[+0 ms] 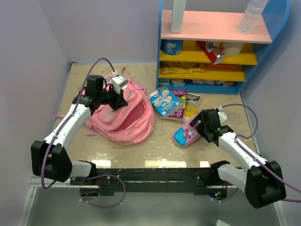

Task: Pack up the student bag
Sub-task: Pick up the stationery from the center of the board.

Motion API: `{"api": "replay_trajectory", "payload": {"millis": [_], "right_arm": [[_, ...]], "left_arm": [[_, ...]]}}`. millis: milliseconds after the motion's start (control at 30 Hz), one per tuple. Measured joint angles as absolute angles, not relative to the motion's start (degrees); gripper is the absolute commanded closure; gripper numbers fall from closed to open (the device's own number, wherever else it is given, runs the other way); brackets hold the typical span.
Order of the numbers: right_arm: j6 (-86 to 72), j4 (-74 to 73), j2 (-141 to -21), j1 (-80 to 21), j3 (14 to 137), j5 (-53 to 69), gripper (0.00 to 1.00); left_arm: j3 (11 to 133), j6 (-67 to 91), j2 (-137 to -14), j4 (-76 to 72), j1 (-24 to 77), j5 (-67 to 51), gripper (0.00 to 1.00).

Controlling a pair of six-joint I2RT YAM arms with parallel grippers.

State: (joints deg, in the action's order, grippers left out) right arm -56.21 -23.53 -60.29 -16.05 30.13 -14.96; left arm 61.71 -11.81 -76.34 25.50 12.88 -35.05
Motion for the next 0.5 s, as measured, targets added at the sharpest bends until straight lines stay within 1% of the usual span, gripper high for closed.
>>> {"api": "replay_trajectory", "payload": {"millis": [100, 333, 433, 467, 500], "right_arm": [[-56.9, -19.8, -60.3, -16.1, 28.5, -14.2, 0.01], [-58.2, -3.0, -60.8, -16.0, 21.2, -10.6, 0.02], [-57.7, 0.2, -61.7, -16.0, 20.2, -9.3, 0.12], [-57.4, 0.7, -61.8, -16.0, 20.2, -9.2, 0.23], [-57.2, 1.2, -61.8, -16.0, 20.2, -9.1, 0.31]], "left_arm": [[61.7, -11.8, -76.3, 25.6, 12.9, -35.2, 1.0], [61.8, -11.9, -76.3, 26.3, 12.9, -35.6, 1.0], [62.2, -12.1, -76.3, 26.7, 12.9, -35.6, 1.0], [62.3, -12.1, -76.3, 26.8, 12.9, -35.7, 1.0], [62.5, -12.1, -76.3, 27.0, 12.9, -35.7, 1.0]]}}
